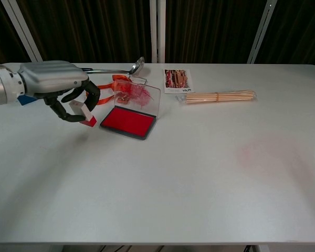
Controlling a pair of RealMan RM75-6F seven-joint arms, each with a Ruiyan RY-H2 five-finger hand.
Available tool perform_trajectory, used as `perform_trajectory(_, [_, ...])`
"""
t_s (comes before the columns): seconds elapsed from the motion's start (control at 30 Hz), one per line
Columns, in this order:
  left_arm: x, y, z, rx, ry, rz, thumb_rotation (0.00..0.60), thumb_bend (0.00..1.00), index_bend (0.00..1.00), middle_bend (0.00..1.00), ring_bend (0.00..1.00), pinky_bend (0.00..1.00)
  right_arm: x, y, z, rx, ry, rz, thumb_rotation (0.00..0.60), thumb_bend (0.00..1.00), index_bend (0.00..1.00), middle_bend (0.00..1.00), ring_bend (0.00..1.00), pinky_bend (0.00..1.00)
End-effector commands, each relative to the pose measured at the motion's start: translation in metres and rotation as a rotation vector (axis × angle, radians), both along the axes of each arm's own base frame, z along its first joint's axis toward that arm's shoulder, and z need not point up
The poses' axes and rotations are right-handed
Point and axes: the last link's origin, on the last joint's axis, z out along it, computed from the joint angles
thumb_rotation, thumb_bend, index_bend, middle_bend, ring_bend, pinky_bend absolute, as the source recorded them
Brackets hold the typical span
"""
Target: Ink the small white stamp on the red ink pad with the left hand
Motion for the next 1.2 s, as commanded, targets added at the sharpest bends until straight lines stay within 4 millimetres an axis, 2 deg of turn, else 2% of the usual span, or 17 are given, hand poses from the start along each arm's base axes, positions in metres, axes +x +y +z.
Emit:
perform_trajectory(0.03, [0.033,0.018,0.0,0.0,0.02,0.003,0.6,0.32,0.58,0.55,0.74,0.85,-0.001,0.0,0.002,-0.007,-0.003,-0.002,0.6,0.2,0.0,0.0,0.0,0.0])
perform_trajectory(0.2, [0.045,0.026,-0.011,-0.004,0.039,0.022,0.6,0.32,0.58,0.55,0.75,0.85,-0.003,-0.001,0.003,-0.005,-0.009,-0.002,0.6,0.2,0.0,0.0,0.0,0.0])
perform_trajectory(0.7, [0.061,0.038,-0.035,-0.029,0.044,0.084,0.6,0.32,0.59,0.56,0.75,0.85,-0.006,-0.002,0.003,-0.001,-0.008,-0.016,0.6,0.2,0.0,0.0,0.0,0.0])
perform_trajectory(1.2, [0.057,0.037,-0.054,-0.032,0.091,0.062,0.6,0.32,0.59,0.57,0.75,0.86,-0.006,0.0,0.003,0.002,-0.007,-0.014,0.6,0.2,0.0,0.0,0.0,0.0])
